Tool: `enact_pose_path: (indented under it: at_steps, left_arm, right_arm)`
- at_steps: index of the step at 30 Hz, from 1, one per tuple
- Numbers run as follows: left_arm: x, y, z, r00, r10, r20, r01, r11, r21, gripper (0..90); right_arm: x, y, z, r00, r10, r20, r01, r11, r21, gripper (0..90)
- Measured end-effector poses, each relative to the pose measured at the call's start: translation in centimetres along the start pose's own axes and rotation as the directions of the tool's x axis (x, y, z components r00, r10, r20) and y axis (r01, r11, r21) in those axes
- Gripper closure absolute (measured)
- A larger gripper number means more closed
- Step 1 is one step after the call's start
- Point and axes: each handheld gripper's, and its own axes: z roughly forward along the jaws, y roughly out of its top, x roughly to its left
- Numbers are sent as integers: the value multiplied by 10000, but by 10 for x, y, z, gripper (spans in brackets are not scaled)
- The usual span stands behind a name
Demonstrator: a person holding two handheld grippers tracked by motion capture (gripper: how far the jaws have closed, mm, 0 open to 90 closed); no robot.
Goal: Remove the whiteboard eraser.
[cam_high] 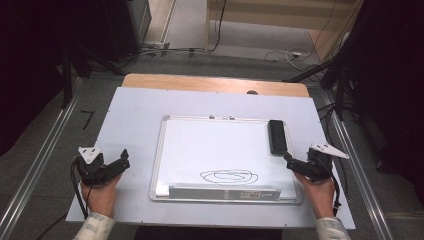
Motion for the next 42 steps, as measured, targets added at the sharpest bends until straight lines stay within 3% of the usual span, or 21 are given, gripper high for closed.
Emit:
enact_pose_path:
  at_steps: [13, 18, 28, 32, 42]
  left_arm:
    - [0, 0, 1, 10000, 12, -17, -12, 10000, 71, 100]
    - [1, -1, 1, 10000, -34, -10, 34, 10000, 69, 100]
    - [1, -1, 2, 10000, -33, -4, 33, 10000, 84, 100]
    - [1, -1, 2, 10000, -72, -11, 72, 9999, 80, 100]
    - [2, -1, 3, 10000, -76, 47, 75, 9999, 123, 100]
  right_arm:
    - [23, 25, 35, 10000, -81, -48, 81, 9999, -108, 97]
    - [25, 33, 47, 9996, 240, -149, -242, 9996, -133, 98]
    - [35, 45, 74, 9999, 122, 75, -121, 9999, -52, 104]
    - [36, 48, 83, 9993, 314, 184, -314, 9995, -37, 104]
    - [36, 54, 92, 9988, 270, 404, -263, 9995, -201, 109]
